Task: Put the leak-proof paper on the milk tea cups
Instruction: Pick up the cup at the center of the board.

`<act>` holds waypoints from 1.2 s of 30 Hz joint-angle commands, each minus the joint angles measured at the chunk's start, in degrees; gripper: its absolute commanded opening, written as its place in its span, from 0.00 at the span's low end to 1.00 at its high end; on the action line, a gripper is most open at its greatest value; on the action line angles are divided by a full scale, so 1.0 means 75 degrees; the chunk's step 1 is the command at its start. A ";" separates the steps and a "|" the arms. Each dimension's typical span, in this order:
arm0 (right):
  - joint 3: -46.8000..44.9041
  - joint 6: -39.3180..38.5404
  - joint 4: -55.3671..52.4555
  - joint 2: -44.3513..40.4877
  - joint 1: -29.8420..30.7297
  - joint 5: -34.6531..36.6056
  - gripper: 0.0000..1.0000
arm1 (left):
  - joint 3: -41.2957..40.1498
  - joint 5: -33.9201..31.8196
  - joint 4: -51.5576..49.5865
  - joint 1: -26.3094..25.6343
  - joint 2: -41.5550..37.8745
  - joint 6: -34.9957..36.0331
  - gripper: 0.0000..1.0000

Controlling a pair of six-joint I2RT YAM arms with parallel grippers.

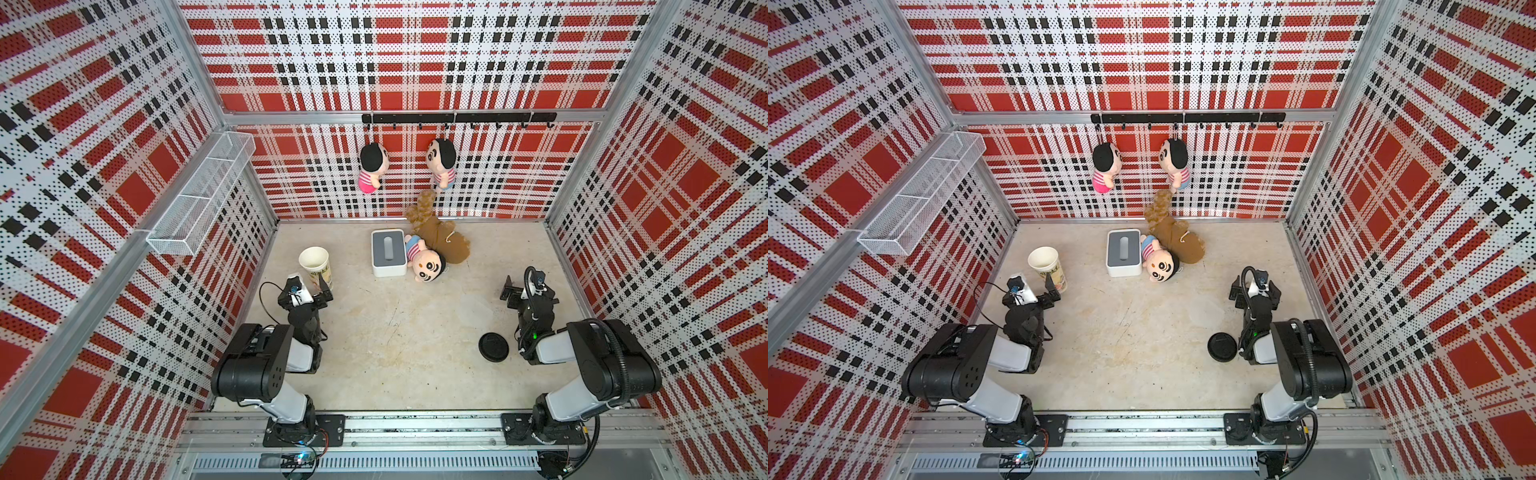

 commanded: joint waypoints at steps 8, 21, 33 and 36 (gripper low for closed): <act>0.0059 -0.0062 0.0195 0.0015 -0.0020 0.0023 1.00 | 0.0070 0.0071 0.0035 0.0005 -0.0005 0.0035 0.98; 0.0883 0.1033 -0.3137 -0.2341 -0.0019 0.0375 1.00 | -0.1556 -0.3321 0.2852 -0.2247 -0.0942 0.1541 0.98; 0.1876 0.2670 -0.4597 -0.2457 -0.0054 -0.1865 1.00 | 0.0036 -0.0506 -0.3387 -0.0713 -0.4246 -0.0303 0.98; 0.1923 0.2796 -0.4563 -0.2435 -0.0020 -0.1853 1.00 | 0.0429 -0.0120 -0.3718 -0.0633 -0.3832 0.0336 0.98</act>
